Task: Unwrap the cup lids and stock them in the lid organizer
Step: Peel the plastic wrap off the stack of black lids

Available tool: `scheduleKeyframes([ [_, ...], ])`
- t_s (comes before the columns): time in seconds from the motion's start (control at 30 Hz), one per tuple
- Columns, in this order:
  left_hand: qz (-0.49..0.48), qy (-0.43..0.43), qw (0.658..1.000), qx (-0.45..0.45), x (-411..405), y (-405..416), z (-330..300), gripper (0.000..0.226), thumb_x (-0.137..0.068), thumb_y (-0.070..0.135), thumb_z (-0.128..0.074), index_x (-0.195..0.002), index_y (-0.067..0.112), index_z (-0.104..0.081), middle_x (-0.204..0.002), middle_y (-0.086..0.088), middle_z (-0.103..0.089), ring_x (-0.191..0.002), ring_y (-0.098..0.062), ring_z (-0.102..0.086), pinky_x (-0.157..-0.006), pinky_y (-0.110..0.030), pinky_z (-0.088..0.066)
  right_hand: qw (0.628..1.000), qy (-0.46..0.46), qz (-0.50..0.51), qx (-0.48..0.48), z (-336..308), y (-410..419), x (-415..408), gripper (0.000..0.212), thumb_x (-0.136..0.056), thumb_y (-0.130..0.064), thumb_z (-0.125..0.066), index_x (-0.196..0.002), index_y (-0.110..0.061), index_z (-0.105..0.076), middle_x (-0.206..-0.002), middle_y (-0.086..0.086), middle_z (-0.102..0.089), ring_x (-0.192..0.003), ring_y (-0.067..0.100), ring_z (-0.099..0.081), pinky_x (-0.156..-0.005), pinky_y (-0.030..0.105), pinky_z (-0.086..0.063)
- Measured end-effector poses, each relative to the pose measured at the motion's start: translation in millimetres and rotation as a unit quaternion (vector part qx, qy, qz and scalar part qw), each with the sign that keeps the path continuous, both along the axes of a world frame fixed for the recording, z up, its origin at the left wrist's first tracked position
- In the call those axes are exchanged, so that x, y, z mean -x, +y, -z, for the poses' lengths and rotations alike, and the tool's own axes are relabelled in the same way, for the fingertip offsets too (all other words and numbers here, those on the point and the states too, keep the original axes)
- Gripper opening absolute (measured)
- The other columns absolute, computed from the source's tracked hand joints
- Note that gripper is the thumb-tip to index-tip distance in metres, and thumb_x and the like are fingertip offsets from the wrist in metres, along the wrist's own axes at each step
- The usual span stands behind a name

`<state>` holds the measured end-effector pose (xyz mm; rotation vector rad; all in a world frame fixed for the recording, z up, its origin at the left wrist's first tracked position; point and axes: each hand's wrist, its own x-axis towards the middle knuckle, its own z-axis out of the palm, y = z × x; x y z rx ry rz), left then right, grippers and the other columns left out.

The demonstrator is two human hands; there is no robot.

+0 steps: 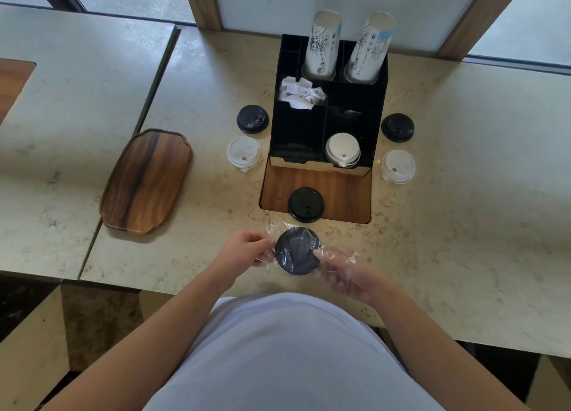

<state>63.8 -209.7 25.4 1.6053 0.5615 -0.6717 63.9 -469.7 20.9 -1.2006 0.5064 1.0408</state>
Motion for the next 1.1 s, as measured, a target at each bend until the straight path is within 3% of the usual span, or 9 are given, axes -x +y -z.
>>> scheduleKeyframes([
  [0.23,-0.024,0.013,1.000,0.014,-0.9,-2.4,7.9,0.013,-0.092,0.019,-0.071,-0.084,0.011,-0.077,-0.080,-0.012,-0.079,-0.069,-0.016,-0.071,-0.065,-0.026,-0.057,1.000,-0.024,0.011,0.009,-0.7,-3.6,-0.5,0.081,-0.038,-0.052,-0.101,-0.105,-0.013,-0.075,-0.076,0.007,-0.067,-0.054,0.009,-0.051,-0.042,0.014,-0.040],
  [0.3,-0.035,0.015,0.999,0.005,-0.5,0.2,10.9,0.013,-0.094,0.017,-0.069,-0.087,0.008,-0.077,-0.082,-0.013,-0.079,-0.067,-0.016,-0.069,-0.067,-0.029,-0.058,0.999,-0.029,0.009,0.034,0.1,-5.4,-0.6,0.068,-0.047,-0.050,-0.098,-0.100,-0.013,-0.078,-0.077,0.008,-0.067,-0.058,0.011,-0.053,-0.046,0.016,-0.042],
  [0.4,-0.074,0.029,0.997,-0.014,-0.7,11.1,15.6,0.013,-0.095,0.015,-0.067,-0.093,0.004,-0.074,-0.080,-0.010,-0.079,-0.065,-0.015,-0.068,-0.068,-0.031,-0.060,0.998,-0.018,0.015,0.057,-0.2,-9.3,-1.0,0.038,-0.075,-0.034,-0.089,-0.103,-0.012,-0.077,-0.086,0.010,-0.068,-0.066,0.013,-0.057,-0.056,0.020,-0.046],
  [0.57,-0.117,0.032,0.992,-0.030,2.2,21.0,23.6,0.011,-0.096,0.010,-0.067,-0.087,0.005,-0.069,-0.071,-0.008,-0.074,-0.061,-0.015,-0.064,-0.060,-0.028,-0.058,0.993,-0.031,-0.057,0.101,-5.7,-19.4,-3.5,0.026,-0.082,-0.030,-0.084,-0.101,-0.015,-0.077,-0.088,0.008,-0.076,-0.059,0.006,-0.061,-0.052,0.018,-0.048],
  [0.67,-0.133,0.020,0.989,-0.059,1.9,24.5,26.5,0.011,-0.094,0.010,-0.070,-0.084,0.008,-0.068,-0.072,-0.007,-0.073,-0.061,-0.014,-0.065,-0.060,-0.029,-0.056,0.988,-0.041,-0.094,0.114,-12.2,-29.3,-5.5,0.023,-0.080,-0.031,-0.085,-0.100,-0.024,-0.077,-0.088,0.001,-0.079,-0.064,0.007,-0.068,-0.060,0.019,-0.054],
  [0.77,-0.165,0.006,0.982,-0.097,0.1,31.2,29.6,0.011,-0.094,0.010,-0.069,-0.083,0.009,-0.069,-0.074,-0.007,-0.071,-0.064,-0.017,-0.064,-0.064,-0.035,-0.056,0.987,-0.048,-0.098,0.117,-17.7,-45.9,-12.6,0.027,-0.082,-0.031,-0.083,-0.103,-0.015,-0.076,-0.079,0.000,-0.075,-0.063,0.010,-0.065,-0.059,0.020,-0.052],
  [0.93,-0.203,-0.010,0.965,-0.163,-1.7,46.4,34.6,0.005,-0.093,0.008,-0.067,-0.088,0.008,-0.068,-0.076,-0.009,-0.066,-0.060,-0.019,-0.058,-0.056,-0.030,-0.047,0.985,-0.075,-0.032,0.155,-28.0,-71.5,-32.4,0.036,-0.086,-0.036,-0.079,-0.110,-0.009,-0.074,-0.089,0.005,-0.075,-0.062,0.010,-0.060,-0.054,0.020,-0.048],
  [1.1,-0.186,-0.032,0.963,-0.191,2.8,43.7,33.8,0.006,-0.094,0.007,-0.067,-0.089,0.008,-0.070,-0.078,-0.010,-0.070,-0.065,-0.021,-0.061,-0.057,-0.030,-0.050,0.936,-0.213,0.070,0.272,-41.3,-62.0,-72.2,0.030,-0.084,-0.043,-0.077,-0.104,-0.020,-0.075,-0.071,-0.012,-0.072,-0.063,0.001,-0.066,-0.062,0.024,-0.049],
])
